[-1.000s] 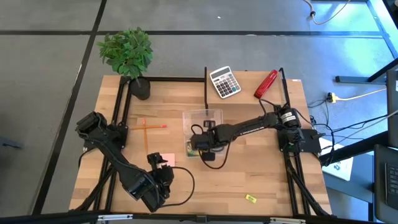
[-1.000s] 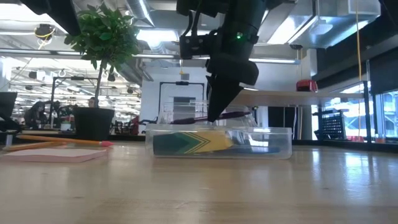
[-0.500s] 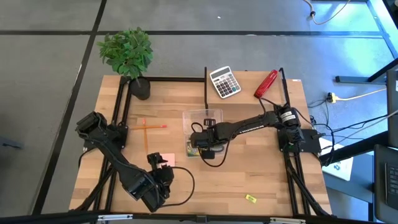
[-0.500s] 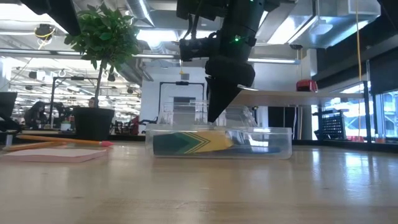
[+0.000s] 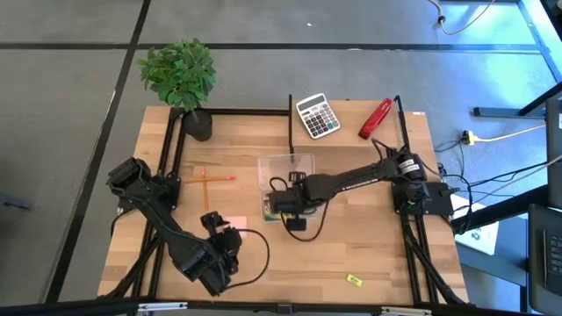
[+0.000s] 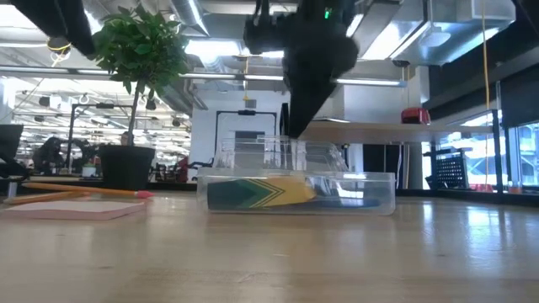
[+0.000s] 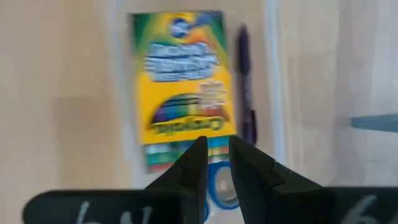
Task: Pack school essentials
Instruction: Put the pink sticky notes into the transparent supply box
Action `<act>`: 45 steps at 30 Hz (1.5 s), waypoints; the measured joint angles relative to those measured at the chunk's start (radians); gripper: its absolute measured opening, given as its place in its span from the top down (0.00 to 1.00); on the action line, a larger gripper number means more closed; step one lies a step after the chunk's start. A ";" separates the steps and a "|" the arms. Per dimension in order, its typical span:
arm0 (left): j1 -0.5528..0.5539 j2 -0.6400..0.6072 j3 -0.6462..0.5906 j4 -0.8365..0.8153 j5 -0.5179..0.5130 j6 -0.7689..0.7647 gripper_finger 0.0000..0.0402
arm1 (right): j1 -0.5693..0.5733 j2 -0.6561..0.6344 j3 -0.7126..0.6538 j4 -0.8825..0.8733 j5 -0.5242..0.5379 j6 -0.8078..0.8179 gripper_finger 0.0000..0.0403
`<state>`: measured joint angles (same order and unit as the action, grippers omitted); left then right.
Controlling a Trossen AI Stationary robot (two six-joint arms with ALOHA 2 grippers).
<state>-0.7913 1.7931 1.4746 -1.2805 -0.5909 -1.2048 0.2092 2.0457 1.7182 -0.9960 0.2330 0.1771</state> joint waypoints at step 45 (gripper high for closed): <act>0.294 -0.308 -0.245 0.141 0.395 -0.372 0.02 | 0.374 -0.445 -0.014 -0.060 0.088 0.158 0.83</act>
<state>-0.4973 1.4849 1.2297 -1.1399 -0.1955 -1.5764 0.5836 1.6003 1.7040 -1.0558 0.3214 0.3354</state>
